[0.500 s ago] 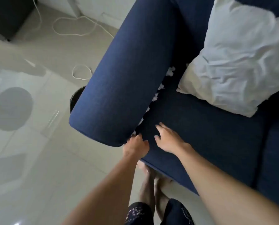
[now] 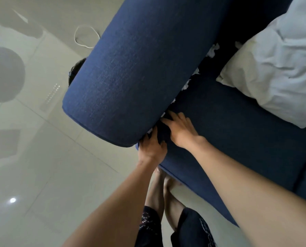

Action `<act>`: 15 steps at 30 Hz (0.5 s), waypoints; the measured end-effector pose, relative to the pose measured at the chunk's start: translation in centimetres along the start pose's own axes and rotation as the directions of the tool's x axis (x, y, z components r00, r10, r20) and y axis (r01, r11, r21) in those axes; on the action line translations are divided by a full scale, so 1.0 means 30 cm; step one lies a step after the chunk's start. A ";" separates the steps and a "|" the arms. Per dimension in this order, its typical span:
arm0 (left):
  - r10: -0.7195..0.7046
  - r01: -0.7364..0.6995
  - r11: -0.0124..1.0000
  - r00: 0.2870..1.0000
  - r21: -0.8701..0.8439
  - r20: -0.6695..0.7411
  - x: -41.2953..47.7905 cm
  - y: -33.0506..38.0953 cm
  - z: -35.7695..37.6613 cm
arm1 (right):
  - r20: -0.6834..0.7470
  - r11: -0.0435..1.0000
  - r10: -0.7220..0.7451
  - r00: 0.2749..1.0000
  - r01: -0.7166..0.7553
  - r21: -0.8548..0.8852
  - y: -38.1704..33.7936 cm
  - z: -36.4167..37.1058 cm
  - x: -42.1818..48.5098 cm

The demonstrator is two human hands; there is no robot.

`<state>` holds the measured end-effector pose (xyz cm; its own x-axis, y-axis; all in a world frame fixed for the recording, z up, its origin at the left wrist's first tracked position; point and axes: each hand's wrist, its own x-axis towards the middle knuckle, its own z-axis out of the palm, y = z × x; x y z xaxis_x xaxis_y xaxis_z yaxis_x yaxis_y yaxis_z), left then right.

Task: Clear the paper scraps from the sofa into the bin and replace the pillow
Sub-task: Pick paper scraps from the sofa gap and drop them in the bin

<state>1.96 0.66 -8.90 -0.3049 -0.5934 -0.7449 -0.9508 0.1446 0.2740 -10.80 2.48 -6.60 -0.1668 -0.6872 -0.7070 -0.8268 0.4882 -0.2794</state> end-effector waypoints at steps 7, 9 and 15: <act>0.004 -0.006 1.000 0.997 -0.029 -0.076 -0.001 -0.013 0.007 | 0.068 0.997 -0.014 0.998 0.019 -0.078 -0.032 0.008 0.074; 0.014 -0.017 0.999 0.997 -0.039 -0.078 -0.004 -0.014 -0.005 | 0.052 0.997 -0.011 0.999 0.015 -0.070 -0.036 0.007 0.080; 0.015 -0.018 0.999 0.997 -0.039 -0.069 -0.016 -0.009 -0.025 | -0.026 0.999 -0.027 0.999 0.028 0.016 -0.027 -0.002 0.048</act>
<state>2.41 0.31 -8.17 -0.3148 -0.6447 -0.6966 -0.9423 0.1244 0.3108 -10.38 1.06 -7.35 -0.1580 -0.7137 -0.6824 -0.8224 0.4776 -0.3090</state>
